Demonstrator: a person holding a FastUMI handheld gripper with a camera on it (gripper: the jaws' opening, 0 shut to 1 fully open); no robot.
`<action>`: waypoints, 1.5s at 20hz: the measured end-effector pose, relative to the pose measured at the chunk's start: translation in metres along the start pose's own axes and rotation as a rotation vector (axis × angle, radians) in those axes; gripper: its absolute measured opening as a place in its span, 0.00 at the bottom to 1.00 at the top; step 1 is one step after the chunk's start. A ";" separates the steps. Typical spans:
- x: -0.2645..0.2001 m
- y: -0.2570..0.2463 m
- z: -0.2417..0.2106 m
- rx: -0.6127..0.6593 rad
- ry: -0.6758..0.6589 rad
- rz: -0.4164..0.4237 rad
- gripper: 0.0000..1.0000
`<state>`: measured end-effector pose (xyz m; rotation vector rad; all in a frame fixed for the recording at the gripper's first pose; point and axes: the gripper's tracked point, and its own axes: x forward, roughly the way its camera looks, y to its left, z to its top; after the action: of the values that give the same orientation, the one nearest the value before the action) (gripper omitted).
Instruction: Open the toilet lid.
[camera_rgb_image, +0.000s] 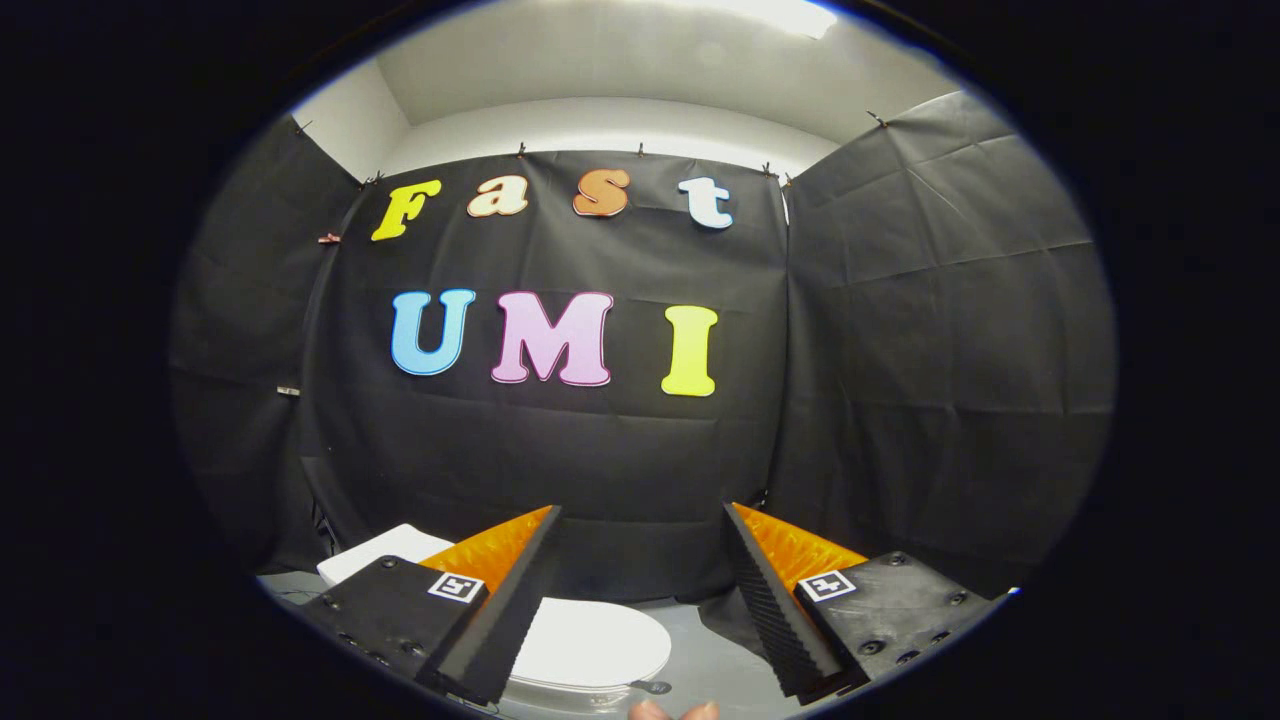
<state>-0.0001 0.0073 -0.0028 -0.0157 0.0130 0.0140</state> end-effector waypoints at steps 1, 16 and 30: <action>0.000 0.000 0.000 -0.002 -0.001 -0.002 0.98; 0.007 0.005 -0.009 -0.019 -0.004 -0.003 0.98; 0.034 0.014 -0.068 -0.011 -0.016 0.050 0.98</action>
<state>0.0327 0.0209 -0.0718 -0.0264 -0.0030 0.0637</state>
